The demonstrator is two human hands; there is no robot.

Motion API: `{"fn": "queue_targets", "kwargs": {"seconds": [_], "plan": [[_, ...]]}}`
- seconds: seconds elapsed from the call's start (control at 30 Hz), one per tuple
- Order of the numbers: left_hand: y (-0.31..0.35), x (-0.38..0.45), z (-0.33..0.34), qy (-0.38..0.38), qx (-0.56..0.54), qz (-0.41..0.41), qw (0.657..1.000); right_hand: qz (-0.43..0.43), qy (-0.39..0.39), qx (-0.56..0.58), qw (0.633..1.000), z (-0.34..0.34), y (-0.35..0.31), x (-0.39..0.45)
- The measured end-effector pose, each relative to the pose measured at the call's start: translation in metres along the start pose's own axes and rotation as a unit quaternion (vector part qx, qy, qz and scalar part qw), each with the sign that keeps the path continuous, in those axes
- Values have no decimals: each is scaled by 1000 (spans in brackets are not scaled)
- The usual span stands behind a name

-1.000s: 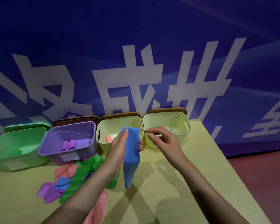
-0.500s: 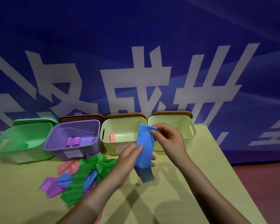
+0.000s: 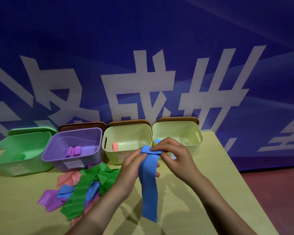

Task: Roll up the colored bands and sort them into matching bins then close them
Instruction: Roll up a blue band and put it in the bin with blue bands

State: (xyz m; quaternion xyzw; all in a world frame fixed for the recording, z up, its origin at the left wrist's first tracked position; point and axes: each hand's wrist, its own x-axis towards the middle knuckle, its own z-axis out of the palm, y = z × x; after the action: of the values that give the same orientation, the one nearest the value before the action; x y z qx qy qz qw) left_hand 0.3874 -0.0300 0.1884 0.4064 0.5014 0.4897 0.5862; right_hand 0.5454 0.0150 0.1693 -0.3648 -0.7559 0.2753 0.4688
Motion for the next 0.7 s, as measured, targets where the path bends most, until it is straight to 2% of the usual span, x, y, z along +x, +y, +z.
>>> {"fn": "queue_targets", "kwargs": {"seconds": [0.23, 0.3, 0.4, 0.5, 0.7], "plan": [[0, -1, 3, 20, 5, 17, 1000, -12, -5, 4, 1000, 2, -5, 0], [0, -1, 3, 26, 10, 25, 999, 38, -3, 86, 996, 2, -11, -1], [1, -3, 5, 34, 15, 37, 999, 165, 19, 223, 961, 4, -15, 1], [1, -3, 6, 33, 29, 52, 998, 211, -17, 205, 956, 7, -19, 1], [-3, -5, 7, 45, 69, 54, 995, 221, 9, 208, 953, 9, -25, -3]]}}
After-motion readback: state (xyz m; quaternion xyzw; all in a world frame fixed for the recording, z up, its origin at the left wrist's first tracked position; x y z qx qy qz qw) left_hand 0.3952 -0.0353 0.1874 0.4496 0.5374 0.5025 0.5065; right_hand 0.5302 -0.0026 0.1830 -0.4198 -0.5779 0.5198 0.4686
